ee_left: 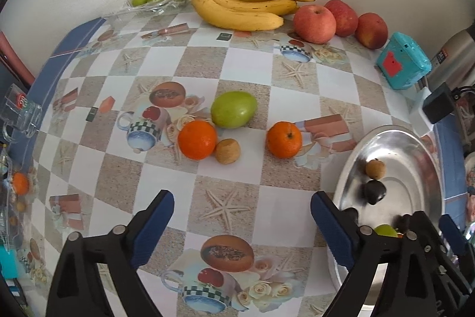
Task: Organize fruits
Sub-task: 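Move both tools out of the bowl back toward the table fruit, then reach both tools toward the remaining oranges and green pear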
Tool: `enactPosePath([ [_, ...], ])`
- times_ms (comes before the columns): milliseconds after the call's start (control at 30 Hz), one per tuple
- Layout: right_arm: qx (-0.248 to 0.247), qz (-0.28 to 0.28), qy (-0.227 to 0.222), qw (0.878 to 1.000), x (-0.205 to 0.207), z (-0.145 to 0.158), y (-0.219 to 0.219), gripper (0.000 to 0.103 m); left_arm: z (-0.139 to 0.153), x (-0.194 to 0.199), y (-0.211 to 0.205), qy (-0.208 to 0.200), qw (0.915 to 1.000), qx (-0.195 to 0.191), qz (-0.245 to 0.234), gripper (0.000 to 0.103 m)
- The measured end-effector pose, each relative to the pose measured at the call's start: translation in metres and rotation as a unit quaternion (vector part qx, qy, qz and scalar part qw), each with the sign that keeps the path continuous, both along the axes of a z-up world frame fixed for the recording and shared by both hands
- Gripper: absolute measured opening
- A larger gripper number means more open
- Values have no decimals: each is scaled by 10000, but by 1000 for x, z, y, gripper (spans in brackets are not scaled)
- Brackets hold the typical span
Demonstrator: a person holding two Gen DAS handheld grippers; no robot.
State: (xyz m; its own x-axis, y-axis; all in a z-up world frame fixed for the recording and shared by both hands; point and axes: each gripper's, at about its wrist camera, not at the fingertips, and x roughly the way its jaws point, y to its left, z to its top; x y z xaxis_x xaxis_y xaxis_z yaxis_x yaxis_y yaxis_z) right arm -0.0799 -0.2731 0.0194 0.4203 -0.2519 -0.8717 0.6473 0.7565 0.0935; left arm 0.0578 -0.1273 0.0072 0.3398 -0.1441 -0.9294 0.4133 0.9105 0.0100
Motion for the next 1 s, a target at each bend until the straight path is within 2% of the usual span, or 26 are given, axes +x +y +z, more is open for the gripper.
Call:
enactPosePath([
  [133, 10, 12, -2, 10000, 0, 0, 0, 76, 0, 2, 2, 28, 10000, -5, 48, 96],
  [233, 5, 16, 16, 10000, 0, 0, 0, 76, 1, 3, 3, -51, 10000, 30, 60, 103],
  [333, -41, 57, 37, 10000, 1, 0, 1, 76, 1, 3, 3, -165, 9998, 137, -10, 103],
  [400, -124, 104, 54, 9999, 3, 0, 3, 86, 1, 4, 5, -147, 9998, 135, 2, 103],
  [433, -161, 115, 66, 9998, 4, 0, 4, 96, 1, 5, 6, -135, 9998, 127, 23, 103],
  [467, -182, 127, 64, 9997, 4, 0, 4, 98, 1, 6, 7, -128, 9998, 117, 45, 103],
  [800, -194, 169, 52, 9997, 9, -3, 8, 98, 5, 20, 22, -98, 9998, -41, 168, 103],
  [1000, -120, 199, -90, 9997, 15, -3, 14, 98, 13, 38, 48, -344, 9982, -220, 433, 103],
])
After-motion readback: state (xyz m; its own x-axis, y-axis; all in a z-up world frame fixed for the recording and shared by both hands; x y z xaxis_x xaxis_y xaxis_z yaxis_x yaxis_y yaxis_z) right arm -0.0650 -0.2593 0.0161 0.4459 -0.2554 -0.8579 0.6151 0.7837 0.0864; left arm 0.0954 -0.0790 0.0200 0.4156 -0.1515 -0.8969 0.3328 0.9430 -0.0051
